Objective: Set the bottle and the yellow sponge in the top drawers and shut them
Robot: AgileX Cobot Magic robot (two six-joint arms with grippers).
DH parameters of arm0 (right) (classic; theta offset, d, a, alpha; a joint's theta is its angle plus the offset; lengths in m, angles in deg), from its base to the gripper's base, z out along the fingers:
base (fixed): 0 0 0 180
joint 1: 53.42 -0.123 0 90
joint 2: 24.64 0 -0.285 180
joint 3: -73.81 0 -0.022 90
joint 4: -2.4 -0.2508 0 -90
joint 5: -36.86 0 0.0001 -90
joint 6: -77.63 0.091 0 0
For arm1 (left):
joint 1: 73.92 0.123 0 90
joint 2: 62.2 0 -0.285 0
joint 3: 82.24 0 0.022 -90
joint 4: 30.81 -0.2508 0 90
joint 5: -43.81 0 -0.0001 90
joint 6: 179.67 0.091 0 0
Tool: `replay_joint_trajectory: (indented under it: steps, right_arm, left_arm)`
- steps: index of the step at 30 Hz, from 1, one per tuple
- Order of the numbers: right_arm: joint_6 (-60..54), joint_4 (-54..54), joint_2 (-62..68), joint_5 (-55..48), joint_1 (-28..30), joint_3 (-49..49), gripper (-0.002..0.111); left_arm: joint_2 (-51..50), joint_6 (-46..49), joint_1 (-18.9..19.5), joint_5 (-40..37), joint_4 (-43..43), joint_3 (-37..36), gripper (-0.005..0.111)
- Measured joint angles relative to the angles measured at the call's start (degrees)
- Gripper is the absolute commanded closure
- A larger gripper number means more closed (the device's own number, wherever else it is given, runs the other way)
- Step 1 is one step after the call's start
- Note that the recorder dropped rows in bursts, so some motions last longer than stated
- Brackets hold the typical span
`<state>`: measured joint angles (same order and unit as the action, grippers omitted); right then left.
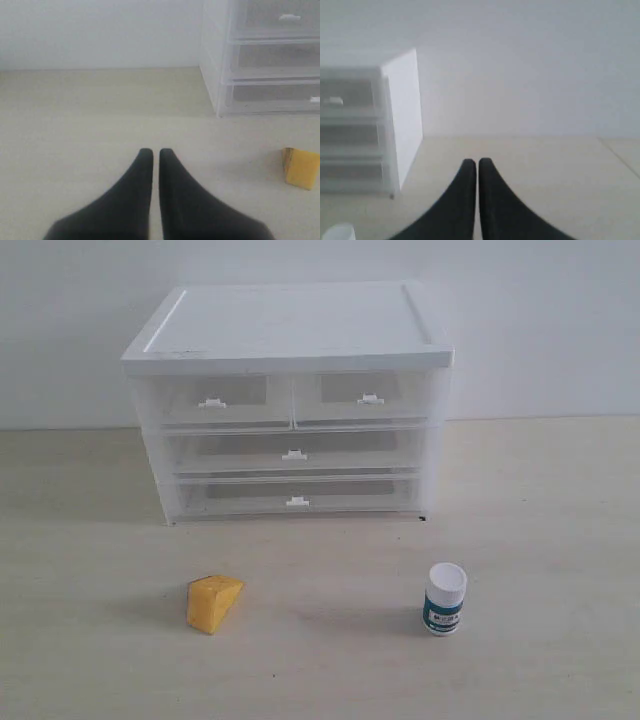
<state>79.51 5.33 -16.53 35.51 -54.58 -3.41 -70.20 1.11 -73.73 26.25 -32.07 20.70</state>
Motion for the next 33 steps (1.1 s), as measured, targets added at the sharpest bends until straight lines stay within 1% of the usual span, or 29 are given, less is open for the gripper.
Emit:
replay_joint_trajectory:
  steps: [1,3,6,9,11,18,24,29,32,33]
  right_arm:
    - [0.4,0.0,0.0,2.3,0.0,0.0,0.108]
    - [4.2,0.0,0.0,11.7,0.0,0.0,0.108]
    - [14.9,0.7,-0.1,22.1,0.0,0.0,0.108]
    - [18.8,3.4,0.7,21.2,0.0,4.2,0.108]
    - [18.5,4.3,5.5,21.8,0.0,8.4,0.108]
    - [16.6,5.7,24.2,27.3,0.0,16.3,0.108]
    - [18.8,10.5,40.8,39.5,0.0,17.0,0.108]
    - [19.2,11.3,50.5,43.2,-0.3,17.0,0.108]
    - [17.5,10.8,55.5,46.1,-2.2,17.0,0.108]
    - [16.3,9.9,56.8,47.0,-3.7,17.0,0.108]
  left_arm:
    - [0.0,0.0,0.0,0.0,0.0,0.0,0.102]
    - [0.0,0.0,0.0,0.0,0.0,0.0,0.102]
    - [0.0,0.0,0.0,0.0,0.0,0.0,0.102]
    - [0.0,0.0,0.0,0.0,0.0,0.0,0.102]
    - [0.0,0.0,0.0,0.0,0.0,0.0,0.102]
    - [0.0,0.0,0.0,0.0,0.0,0.0,0.102]
    - [0.0,0.0,0.0,0.0,0.0,0.0,0.102]
    - [0.0,0.0,0.0,0.0,0.0,0.0,0.102]
    - [0.0,0.0,0.0,0.0,0.0,0.0,0.102]
    - [0.0,0.0,0.0,0.0,0.0,0.0,0.102]
